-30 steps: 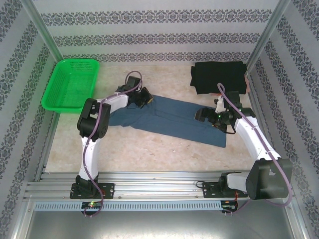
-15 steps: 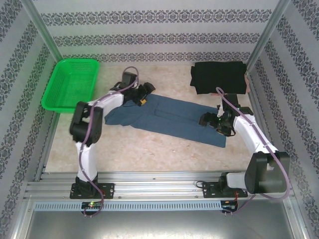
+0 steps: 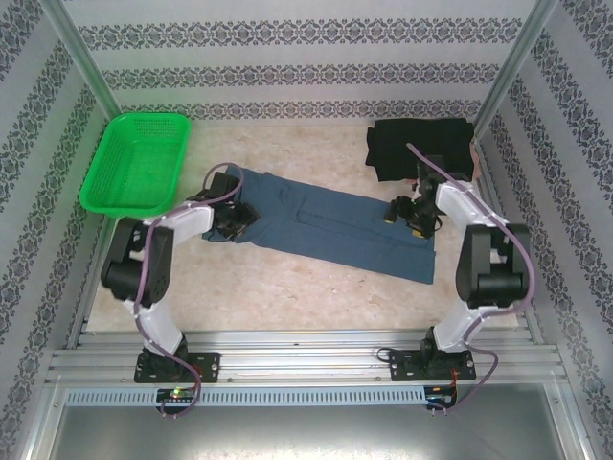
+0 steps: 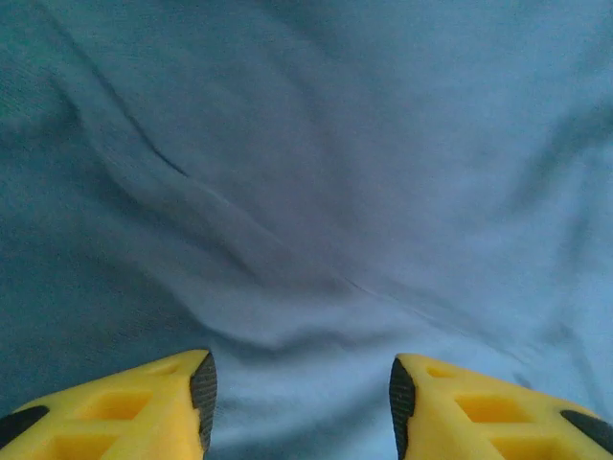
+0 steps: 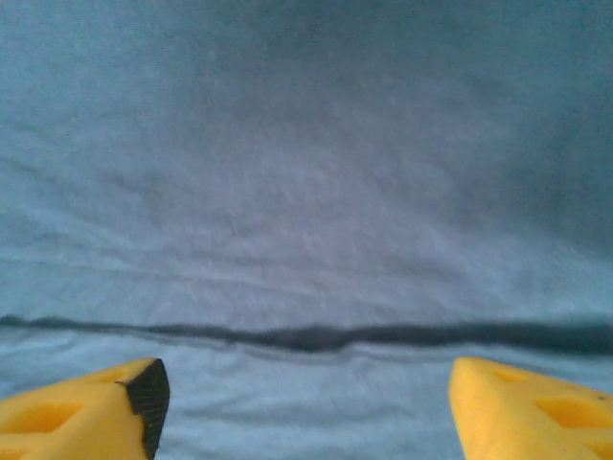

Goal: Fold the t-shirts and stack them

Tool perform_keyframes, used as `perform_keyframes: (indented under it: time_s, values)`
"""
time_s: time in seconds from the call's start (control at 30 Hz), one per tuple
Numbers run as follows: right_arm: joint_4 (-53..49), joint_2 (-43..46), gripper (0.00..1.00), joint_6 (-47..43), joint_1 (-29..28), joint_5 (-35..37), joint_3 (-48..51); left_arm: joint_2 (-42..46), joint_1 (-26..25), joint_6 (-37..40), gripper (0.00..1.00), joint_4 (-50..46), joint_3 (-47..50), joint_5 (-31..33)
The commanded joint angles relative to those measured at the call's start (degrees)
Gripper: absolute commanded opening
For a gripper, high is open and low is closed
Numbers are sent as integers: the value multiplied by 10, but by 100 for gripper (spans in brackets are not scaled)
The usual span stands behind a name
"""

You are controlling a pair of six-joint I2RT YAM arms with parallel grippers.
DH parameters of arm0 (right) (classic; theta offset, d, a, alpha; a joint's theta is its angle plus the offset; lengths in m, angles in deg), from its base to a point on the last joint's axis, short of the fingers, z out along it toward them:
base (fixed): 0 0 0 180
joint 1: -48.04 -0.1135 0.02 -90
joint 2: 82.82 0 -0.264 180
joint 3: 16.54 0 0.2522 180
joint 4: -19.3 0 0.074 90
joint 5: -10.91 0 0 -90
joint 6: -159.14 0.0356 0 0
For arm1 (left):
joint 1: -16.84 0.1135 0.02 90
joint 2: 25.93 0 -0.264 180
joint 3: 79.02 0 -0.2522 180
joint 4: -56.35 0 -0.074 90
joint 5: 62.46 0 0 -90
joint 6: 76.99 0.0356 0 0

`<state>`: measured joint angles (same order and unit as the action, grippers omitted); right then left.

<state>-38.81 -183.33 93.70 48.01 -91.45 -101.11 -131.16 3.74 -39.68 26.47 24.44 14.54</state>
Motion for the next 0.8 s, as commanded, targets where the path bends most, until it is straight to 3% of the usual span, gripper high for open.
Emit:
perform_keyframes:
  time_s: [0.0, 0.23, 0.4, 0.6, 0.77]
  values:
    - [-21, -43, 73, 38, -20, 31, -5, -65, 2, 7, 50, -1, -81, 62]
    - [34, -21, 68, 137, -53, 18, 99, -232, 13, 57, 48, -79, -281, 81]
    - [42, 19, 71, 206, -122, -4, 121, -405, 13, 105, 47, -188, -570, 57]
    - [134, 28, 72, 355, -219, -66, 182, -607, 13, 70, 47, -219, -882, -34]
    - [238, 20, 73, 513, -334, -73, 187, -654, 23, 2, 47, -111, -895, -101]
